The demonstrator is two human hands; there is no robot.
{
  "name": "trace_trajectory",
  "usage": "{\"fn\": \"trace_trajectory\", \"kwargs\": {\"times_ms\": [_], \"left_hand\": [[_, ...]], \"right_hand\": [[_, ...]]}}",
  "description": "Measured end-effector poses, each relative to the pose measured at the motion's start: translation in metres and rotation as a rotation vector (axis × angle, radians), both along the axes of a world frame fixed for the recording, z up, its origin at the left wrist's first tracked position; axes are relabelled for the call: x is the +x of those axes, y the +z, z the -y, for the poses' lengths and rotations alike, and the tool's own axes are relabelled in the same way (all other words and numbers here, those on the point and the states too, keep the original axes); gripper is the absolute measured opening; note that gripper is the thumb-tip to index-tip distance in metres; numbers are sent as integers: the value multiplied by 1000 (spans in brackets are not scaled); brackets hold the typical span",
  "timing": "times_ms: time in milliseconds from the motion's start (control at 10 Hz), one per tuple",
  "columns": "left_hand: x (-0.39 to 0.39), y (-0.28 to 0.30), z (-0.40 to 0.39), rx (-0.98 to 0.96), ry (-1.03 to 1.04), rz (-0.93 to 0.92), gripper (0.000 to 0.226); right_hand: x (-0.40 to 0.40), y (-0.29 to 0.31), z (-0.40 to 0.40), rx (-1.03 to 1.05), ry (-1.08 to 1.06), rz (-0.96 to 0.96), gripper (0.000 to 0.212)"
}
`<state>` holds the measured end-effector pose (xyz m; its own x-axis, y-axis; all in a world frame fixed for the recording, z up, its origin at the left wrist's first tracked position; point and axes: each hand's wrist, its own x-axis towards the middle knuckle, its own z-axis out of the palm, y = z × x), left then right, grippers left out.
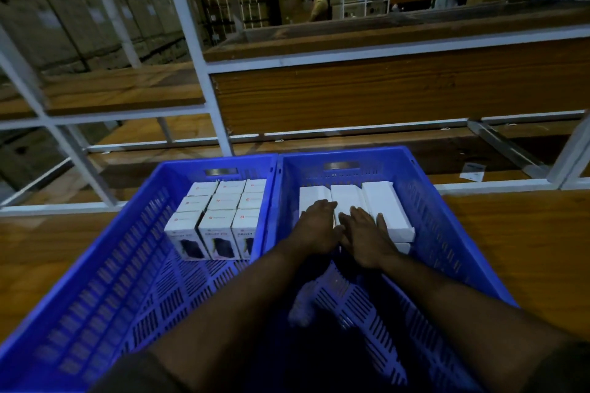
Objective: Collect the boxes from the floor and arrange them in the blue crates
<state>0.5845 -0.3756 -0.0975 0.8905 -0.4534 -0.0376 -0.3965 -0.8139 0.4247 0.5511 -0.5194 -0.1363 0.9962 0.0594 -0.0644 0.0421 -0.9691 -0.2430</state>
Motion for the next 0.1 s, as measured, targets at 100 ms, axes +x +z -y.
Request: {"fn": "trace_trajectory", "kwargs": {"times_ms": [100], "left_hand": [[-4,5,-12,-12,-37,89,66]], "right_hand": [[-6,-1,-1,-48,29,-43,66]]}}
